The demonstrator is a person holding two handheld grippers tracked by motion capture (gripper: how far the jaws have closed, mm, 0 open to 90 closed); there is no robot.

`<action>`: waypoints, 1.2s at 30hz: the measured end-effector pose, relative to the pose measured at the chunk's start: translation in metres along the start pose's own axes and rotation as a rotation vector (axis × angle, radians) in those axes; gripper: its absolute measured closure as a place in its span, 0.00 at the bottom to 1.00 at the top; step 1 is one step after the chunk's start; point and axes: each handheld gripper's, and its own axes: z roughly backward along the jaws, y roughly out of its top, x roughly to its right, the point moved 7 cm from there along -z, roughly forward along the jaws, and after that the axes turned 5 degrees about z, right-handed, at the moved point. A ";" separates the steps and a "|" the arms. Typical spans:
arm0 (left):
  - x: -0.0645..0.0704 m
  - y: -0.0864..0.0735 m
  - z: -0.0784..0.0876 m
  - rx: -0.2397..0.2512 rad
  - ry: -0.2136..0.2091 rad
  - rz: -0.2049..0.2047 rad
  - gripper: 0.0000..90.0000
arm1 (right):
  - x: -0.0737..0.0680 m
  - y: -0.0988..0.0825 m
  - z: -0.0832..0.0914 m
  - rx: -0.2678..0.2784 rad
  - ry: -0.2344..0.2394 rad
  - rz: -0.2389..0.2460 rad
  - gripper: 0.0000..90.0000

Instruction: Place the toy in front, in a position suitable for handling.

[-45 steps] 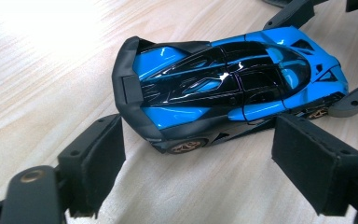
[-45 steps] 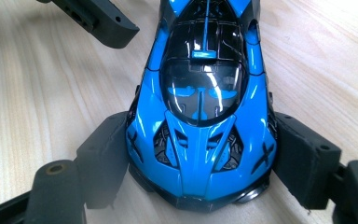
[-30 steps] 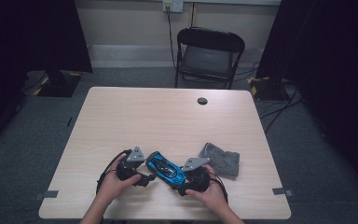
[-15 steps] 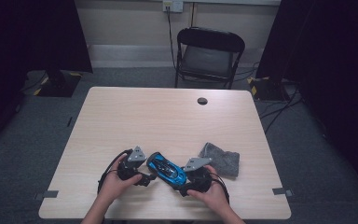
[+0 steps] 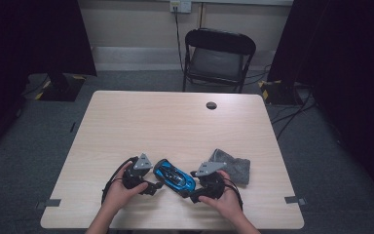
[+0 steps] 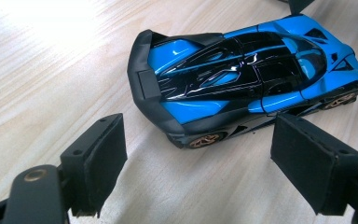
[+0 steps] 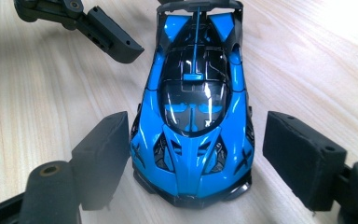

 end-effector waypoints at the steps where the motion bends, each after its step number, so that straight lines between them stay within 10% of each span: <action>1: 0.000 0.000 0.000 0.002 -0.002 -0.001 0.20 | 0.000 0.000 0.001 -0.004 -0.001 0.001 0.26; 20: 0.005 0.002 -0.009 -0.001 -0.028 -0.011 0.21 | 0.047 -0.003 0.048 -0.037 -0.138 -0.030 0.27; 36: 0.022 0.007 -0.019 -0.019 -0.065 -0.045 0.19 | 0.088 -0.050 0.063 -0.146 -0.306 -0.051 0.32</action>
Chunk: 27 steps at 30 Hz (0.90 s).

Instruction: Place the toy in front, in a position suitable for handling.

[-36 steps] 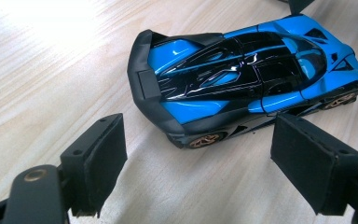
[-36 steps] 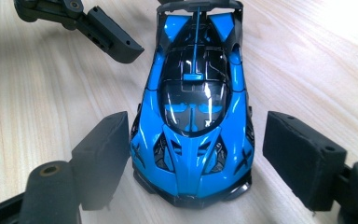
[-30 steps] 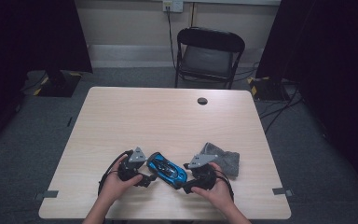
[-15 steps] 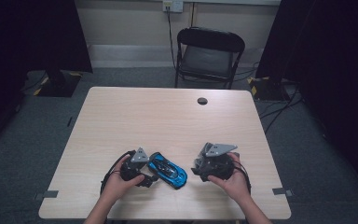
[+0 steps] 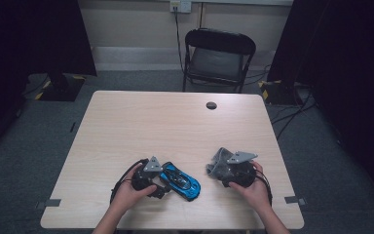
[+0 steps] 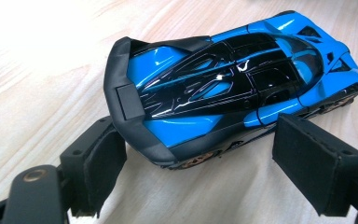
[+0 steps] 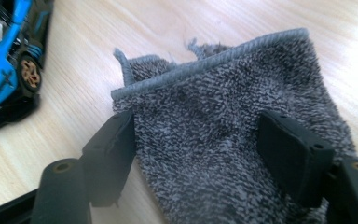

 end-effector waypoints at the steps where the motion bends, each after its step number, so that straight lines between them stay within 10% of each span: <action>1: 0.001 0.000 0.000 -0.004 -0.003 -0.003 0.19 | 0.000 -0.001 -0.001 -0.008 -0.004 0.005 0.34; 17: -0.003 -0.003 0.004 -0.003 0.011 -0.001 0.21 | 0.009 -0.001 -0.006 -0.004 -0.085 0.000 0.81; 27: -0.004 -0.006 0.004 -0.028 0.008 0.020 0.20 | -0.002 0.020 0.003 0.067 -0.001 -0.047 0.86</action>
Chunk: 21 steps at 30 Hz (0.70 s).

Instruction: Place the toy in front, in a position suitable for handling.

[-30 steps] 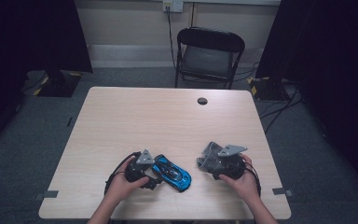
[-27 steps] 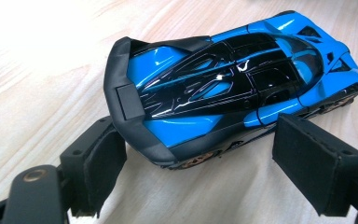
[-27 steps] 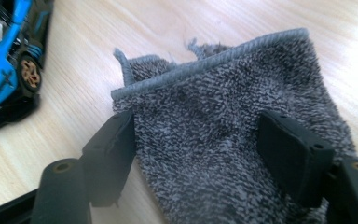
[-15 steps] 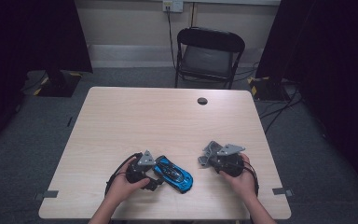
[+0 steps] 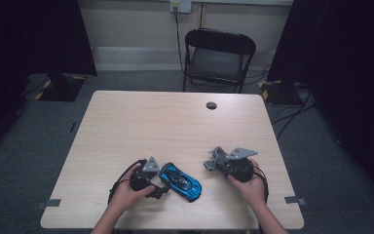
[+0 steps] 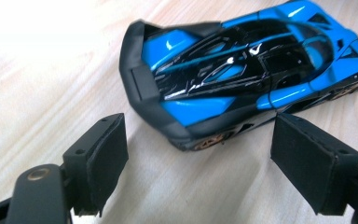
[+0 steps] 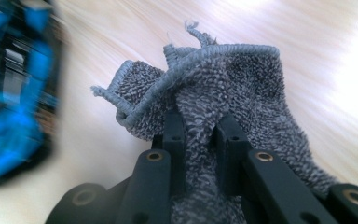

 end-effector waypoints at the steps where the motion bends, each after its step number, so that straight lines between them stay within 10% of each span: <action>1: -0.001 0.000 0.000 -0.001 0.004 0.001 0.20 | -0.005 0.006 0.002 0.011 0.012 0.011 0.86; 15: -0.013 0.007 0.021 0.084 0.007 0.095 0.18 | -0.074 0.066 -0.006 0.078 0.153 0.152 0.86; 21: -0.025 0.007 0.030 0.093 0.044 0.141 0.37 | -0.091 0.078 -0.012 0.082 0.182 0.174 0.86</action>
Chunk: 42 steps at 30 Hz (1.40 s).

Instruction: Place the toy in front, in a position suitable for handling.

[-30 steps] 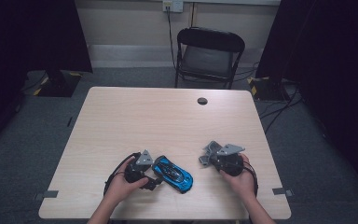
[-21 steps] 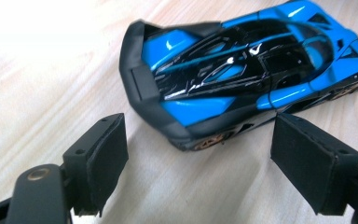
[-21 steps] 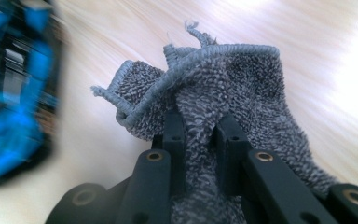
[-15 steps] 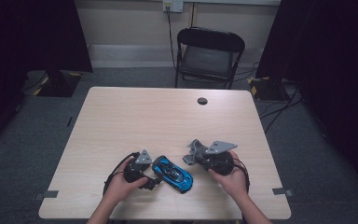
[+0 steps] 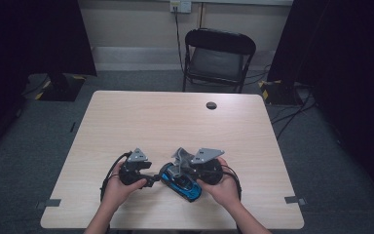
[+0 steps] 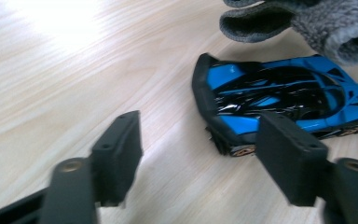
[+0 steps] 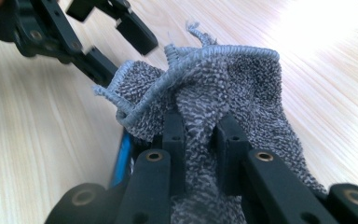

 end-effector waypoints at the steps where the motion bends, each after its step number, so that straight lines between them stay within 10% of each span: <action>1: 0.001 -0.001 -0.001 -0.007 0.006 -0.008 0.38 | -0.001 0.002 -0.003 0.000 0.003 0.005 0.86; 10: 0.005 -0.004 -0.011 -0.040 -0.013 0.010 0.41 | -0.023 0.001 -0.035 -0.109 0.061 0.125 0.86; 20: 0.005 -0.004 -0.009 -0.048 0.005 0.020 0.41 | -0.025 -0.015 -0.011 -0.129 0.095 0.134 0.86; 30: 0.008 -0.004 -0.011 -0.053 0.003 0.016 0.42 | -0.021 -0.036 0.004 -0.110 0.118 0.040 0.86; 42: 0.007 -0.002 -0.011 -0.045 0.001 0.019 0.42 | -0.009 0.012 -0.014 0.003 0.092 -0.015 0.85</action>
